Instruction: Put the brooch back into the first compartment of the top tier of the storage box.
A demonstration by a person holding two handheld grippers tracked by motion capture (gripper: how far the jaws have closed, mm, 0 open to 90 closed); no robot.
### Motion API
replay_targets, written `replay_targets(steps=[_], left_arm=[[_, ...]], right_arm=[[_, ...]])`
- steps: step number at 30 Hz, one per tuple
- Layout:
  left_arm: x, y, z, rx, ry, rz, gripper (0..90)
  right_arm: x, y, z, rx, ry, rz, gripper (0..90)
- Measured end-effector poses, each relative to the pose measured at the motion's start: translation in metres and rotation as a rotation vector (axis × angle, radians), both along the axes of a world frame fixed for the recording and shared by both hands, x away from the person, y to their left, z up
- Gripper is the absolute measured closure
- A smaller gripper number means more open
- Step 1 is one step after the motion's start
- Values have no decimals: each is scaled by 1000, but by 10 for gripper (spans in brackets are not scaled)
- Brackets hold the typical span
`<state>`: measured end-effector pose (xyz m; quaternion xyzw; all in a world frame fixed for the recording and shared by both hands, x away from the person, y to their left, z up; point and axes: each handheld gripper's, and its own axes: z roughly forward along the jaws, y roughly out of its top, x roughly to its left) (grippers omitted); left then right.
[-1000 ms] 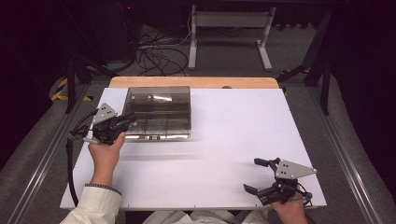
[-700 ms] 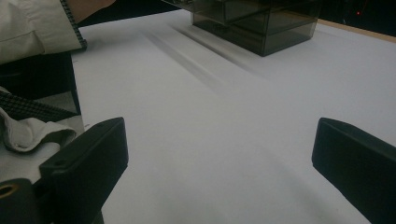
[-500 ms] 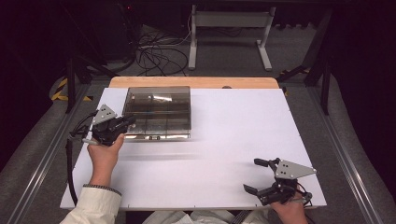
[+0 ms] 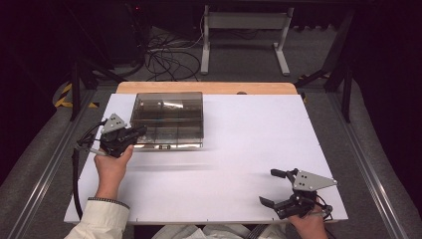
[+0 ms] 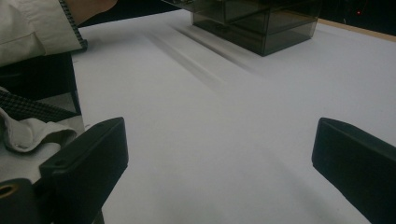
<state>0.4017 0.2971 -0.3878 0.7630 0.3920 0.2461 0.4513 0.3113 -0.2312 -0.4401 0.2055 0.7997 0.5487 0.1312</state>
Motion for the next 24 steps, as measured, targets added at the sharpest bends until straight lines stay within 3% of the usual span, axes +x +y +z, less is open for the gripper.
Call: replay_targets(steps=[11, 24], left_arm=[[0, -1, -2, 8, 43, -22, 836], [0, -2, -4, 35, 63, -25, 835]], right_arm=[[0, 0, 0, 1, 2, 0, 41], [0, 0, 0, 1, 3, 3, 41]])
